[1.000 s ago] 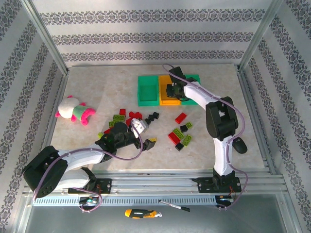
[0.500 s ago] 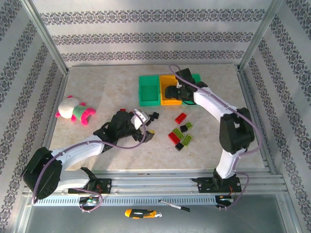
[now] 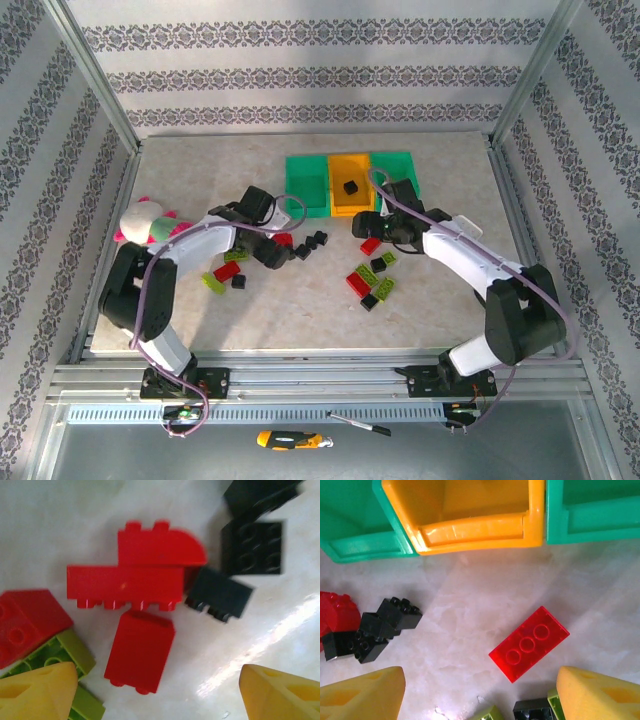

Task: Sort the legos into containers by color
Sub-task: Pick up the lego from the center of the table.

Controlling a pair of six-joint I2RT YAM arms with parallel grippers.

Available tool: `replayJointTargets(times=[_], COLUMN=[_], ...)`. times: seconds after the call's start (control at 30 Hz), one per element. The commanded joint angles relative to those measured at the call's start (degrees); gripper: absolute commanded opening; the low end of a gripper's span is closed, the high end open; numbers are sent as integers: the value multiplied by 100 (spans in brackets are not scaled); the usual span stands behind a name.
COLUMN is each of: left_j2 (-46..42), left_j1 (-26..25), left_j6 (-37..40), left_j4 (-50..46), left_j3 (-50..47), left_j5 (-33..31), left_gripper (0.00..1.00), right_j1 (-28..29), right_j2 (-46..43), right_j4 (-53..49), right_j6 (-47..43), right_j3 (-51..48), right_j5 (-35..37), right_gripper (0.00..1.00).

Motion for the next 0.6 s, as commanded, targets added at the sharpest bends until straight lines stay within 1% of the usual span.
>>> replayJointTargets(times=[0.0,0.1,0.17,0.2,0.3,0.5,0.57], left_j2=[297,460,496,496,538,584,606], left_j1=[31,32,29,25,28,32,31], left_j6=[150,191,190,164,146,115,102], left_j4=[-885,-840,-786,-749,-666,-432,-330], left_j3=[348,448,462,465,452,321,277], left_j5=[-291,-325,-292,-267,-265,-325,-360], left_gripper=[81,75,64,61,59,50,50], right_j1=[22,16,21,17,17,15,32], right_j2=[-222,-266,-298,-301,-297,-591,-715], right_j4=[175,93,72,53,-11,126,200], right_j6=[-104,-202,-244,-260,-312,-366,-395], right_j3=[-61,10,54,80,150,84,35], right_j5=[-120,-44,-21,-15,0,65,40], right_gripper=[80,80,80,80,81,81,81])
